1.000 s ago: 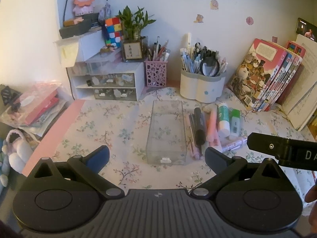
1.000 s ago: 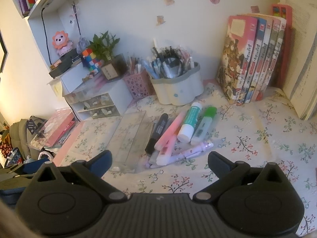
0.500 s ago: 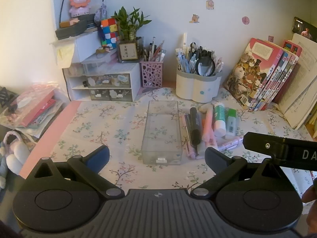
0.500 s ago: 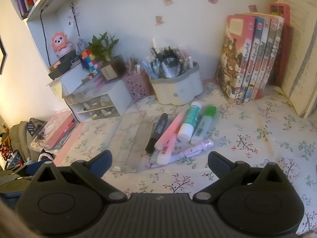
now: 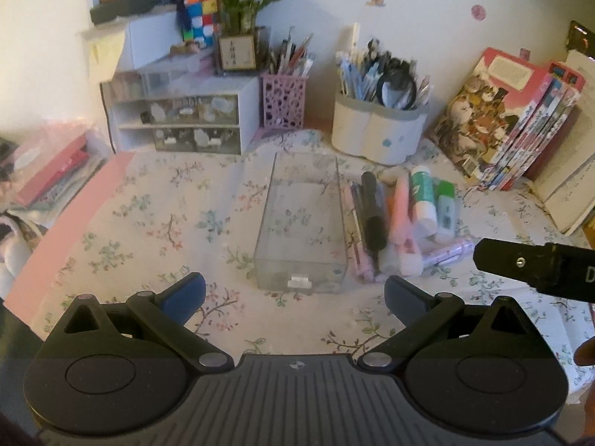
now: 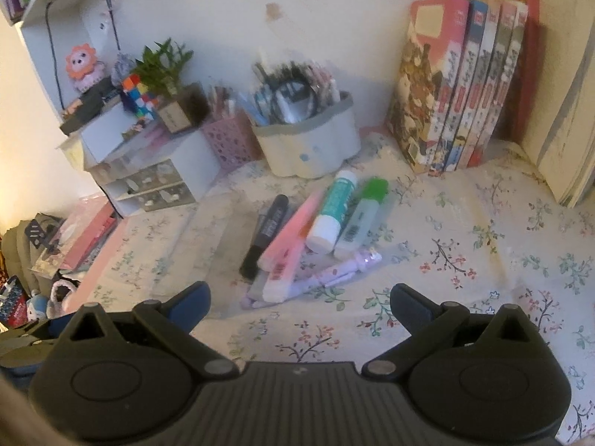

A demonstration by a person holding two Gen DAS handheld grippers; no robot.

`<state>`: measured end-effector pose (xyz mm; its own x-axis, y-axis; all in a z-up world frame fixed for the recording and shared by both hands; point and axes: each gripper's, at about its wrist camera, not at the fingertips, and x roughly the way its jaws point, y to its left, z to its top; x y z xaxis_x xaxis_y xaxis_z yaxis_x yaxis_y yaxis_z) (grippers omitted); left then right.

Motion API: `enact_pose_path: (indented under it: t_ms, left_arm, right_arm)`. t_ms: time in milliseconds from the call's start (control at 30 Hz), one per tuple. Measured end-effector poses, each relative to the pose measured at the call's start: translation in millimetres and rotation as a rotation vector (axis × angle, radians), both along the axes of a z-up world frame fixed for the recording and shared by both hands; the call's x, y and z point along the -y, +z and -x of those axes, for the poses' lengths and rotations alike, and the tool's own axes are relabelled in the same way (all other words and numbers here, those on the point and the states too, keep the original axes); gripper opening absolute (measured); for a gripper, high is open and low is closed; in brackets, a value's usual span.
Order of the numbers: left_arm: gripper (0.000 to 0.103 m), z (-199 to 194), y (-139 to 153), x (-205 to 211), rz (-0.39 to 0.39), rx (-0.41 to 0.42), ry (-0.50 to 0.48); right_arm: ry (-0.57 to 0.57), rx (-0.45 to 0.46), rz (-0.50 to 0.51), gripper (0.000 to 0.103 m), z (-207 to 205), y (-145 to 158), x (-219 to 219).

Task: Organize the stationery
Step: 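Move the right gripper toward the white glue stick in the stationery pile, then close the right gripper on the white teal-labelled glue stick and lift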

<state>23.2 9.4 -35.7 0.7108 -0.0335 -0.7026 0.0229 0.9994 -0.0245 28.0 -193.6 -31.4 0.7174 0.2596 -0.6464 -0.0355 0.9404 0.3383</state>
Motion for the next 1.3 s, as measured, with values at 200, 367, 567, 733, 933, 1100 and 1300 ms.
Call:
enact_pose_path:
  t_ms: [200,367,567,733,933,1100,1300]
  left_arm:
    - [0.098,-16,-19,1,0.007,-0.03,-0.007]
    - [0.098,-29,-34,6,0.006,-0.02,-0.023]
    - [0.094,-36,-60,6,0.022,-0.014,-0.024]
    - [0.086,-39,-69,4,0.01,0.033,0.0]
    - [0.073,-45,-71,5,-0.014,0.087,-0.048]
    - [0.072,-47,-74,4,-0.021,0.117,-0.075]
    - [0.072,-48,-78,2,-0.014,0.156,-0.081]
  right_arm:
    - [-0.013,-0.028,-0.021,0.073,-18,-12,6]
    - [-0.023,-0.049,-0.038,0.07,-39,-20,11]
    - [-0.025,-0.066,-0.056,0.05,-66,-28,16]
    - [-0.026,-0.082,-0.069,0.04,-84,-36,18]
    - [-0.025,-0.058,-0.05,0.022,-101,-37,14]
    - [0.001,-0.036,-0.054,0.017,-122,-32,11]
    - [-0.023,-0.085,-0.109,0.014,-151,-40,18]
